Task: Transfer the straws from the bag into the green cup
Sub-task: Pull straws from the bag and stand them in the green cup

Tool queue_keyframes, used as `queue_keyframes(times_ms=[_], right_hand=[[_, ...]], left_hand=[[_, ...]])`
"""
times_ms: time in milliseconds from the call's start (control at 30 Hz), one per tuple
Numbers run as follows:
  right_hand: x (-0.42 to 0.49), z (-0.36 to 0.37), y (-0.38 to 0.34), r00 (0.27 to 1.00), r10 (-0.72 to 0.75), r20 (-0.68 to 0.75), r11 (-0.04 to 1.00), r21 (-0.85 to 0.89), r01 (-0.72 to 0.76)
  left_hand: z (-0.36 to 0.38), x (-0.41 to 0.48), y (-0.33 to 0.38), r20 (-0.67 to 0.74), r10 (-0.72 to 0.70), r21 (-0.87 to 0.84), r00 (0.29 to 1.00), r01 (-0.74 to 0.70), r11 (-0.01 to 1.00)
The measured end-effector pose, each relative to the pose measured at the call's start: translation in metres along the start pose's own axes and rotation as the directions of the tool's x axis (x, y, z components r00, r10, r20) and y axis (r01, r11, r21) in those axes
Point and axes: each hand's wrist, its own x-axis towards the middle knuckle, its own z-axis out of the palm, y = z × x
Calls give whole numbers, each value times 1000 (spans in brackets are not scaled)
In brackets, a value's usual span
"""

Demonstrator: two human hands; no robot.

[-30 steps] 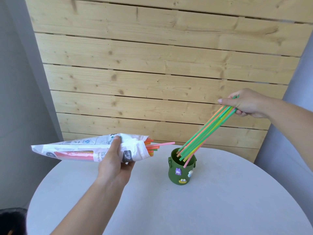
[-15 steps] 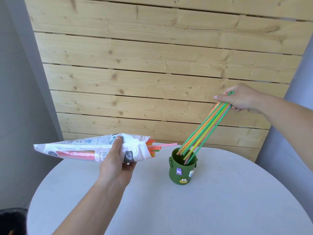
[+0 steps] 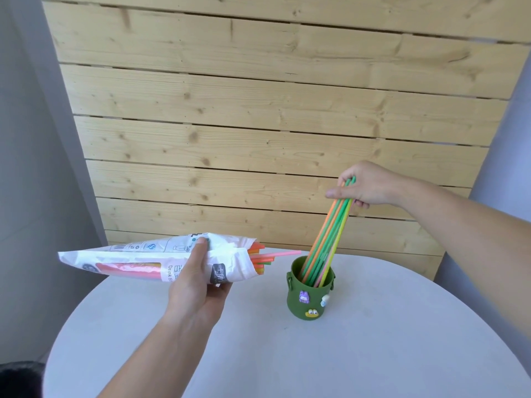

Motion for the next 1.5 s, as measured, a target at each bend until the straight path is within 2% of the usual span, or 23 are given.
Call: queue_keyframes(times_ms=[100, 233, 533, 700, 833, 967, 1167, 1233, 1300, 1333, 1367, 1400, 1500], right_hand=[[8, 6, -3, 999, -4, 54, 999, -43, 6], [19, 13, -7, 999, -23, 47, 994, -107, 28], [30, 38, -15, 988, -113, -100, 948, -310, 77], [34, 43, -10, 968, -122, -221, 988, -121, 97], [31, 50, -6, 967, -89, -237, 996, 6, 93], [25, 50, -8, 933, -43, -357, 954, 264, 144], [0, 37, -4, 905, 29, -425, 930, 342, 131], [-19, 33, -6, 824, 21, -567, 969, 214, 123], [-50, 34, -15, 674, -52, -737, 981, 87, 171], [-66, 38, -22, 628, -67, -775, 974, 86, 210], [-83, 45, -29, 632, -64, -772, 967, 110, 232], [-98, 56, -36, 674, -48, -737, 963, 144, 226], [-130, 93, -57, 870, 115, -480, 938, 340, 64]], left_hand=[[-1, 1, 1, -4, 1, -3, 1000, -1, 1000], [-1, 2, 0, -21, 3, -4, 1000, -3, 1000], [-1, 2, 0, -28, -1, 4, 1000, 1, 1000], [1, 0, 1, -22, 0, -6, 1000, 0, 1000], [2, -2, 0, -8, -6, 5, 1000, 7, 1000], [2, -3, -1, 22, -15, 16, 1000, 14, 1000], [3, -7, 0, 38, -27, 6, 999, 26, 1000], [5, -10, 1, 11, -29, -3, 1000, 29, 1000], [6, -13, 2, 1, -40, -12, 999, 40, 999], [7, -14, 3, 3, -44, -18, 999, 44, 999], [8, -16, 4, 6, -47, -24, 999, 47, 999], [9, -17, 5, 14, -48, -30, 999, 48, 998], [12, -23, 6, 41, -30, -28, 999, 31, 999]])
